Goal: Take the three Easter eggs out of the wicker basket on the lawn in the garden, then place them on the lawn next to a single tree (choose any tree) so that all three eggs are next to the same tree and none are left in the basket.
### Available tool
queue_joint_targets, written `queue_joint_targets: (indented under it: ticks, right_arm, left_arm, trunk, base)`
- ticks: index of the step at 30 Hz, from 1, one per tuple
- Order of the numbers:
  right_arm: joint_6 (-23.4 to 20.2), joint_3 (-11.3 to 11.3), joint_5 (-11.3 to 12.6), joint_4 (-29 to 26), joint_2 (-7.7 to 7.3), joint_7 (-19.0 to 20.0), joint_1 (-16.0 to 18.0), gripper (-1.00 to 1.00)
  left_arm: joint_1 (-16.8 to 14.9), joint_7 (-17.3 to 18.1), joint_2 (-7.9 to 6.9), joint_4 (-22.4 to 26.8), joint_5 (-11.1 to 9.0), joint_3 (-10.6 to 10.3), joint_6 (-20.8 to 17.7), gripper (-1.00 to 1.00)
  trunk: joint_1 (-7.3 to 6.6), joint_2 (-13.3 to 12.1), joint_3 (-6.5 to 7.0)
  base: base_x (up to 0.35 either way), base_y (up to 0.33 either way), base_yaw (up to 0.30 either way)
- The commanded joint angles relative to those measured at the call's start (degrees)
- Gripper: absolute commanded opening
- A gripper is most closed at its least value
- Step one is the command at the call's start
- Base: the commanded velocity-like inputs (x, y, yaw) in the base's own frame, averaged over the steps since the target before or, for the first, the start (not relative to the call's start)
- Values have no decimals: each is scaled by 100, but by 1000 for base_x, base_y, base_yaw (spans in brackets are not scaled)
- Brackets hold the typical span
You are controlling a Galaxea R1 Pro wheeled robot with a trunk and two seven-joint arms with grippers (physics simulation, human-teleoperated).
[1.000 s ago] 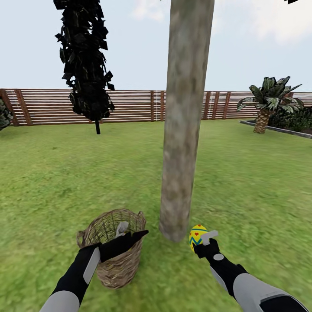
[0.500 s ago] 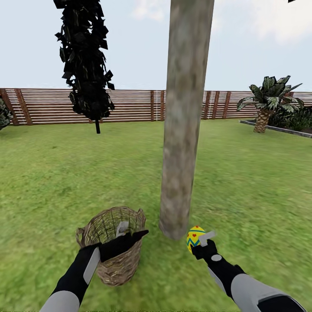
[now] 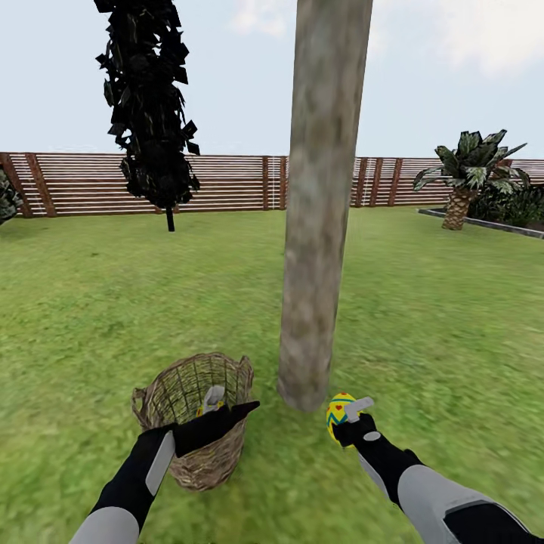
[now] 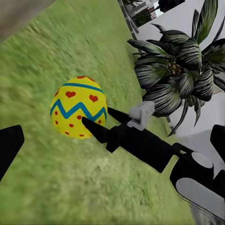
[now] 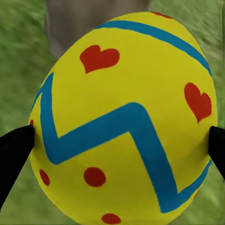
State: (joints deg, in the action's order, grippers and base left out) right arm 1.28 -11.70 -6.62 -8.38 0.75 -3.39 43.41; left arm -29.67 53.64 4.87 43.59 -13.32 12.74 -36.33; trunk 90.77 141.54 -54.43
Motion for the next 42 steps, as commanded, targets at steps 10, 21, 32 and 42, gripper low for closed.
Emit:
queue_joint_targets:
  ticks: [10,21,32,42]
  right_arm:
    - [57,-25,-67,240,196,-22,149,-100]
    - [61,-25,-72,229,177,-26,147,-100]
    - [145,-25,-70,161,190,31,148,-100]
    - [231,-25,-73,161,188,31,145,-100]
  left_arm:
    - [-4,15,75,0,-4,18,-40,100]
    - [-4,15,75,-8,-4,18,-40,100]
    - [-4,-9,75,-17,-4,18,-37,100]
    - [-4,-10,75,-10,-3,18,-34,100]
  trunk:
    - [106,178,-210]
    - [134,192,-454]
    - [162,207,-698]
    - [188,220,-919]
  base:
    - [0,0,0]
    - [0,0,0]
    - [0,0,0]
    - [0,0,0]
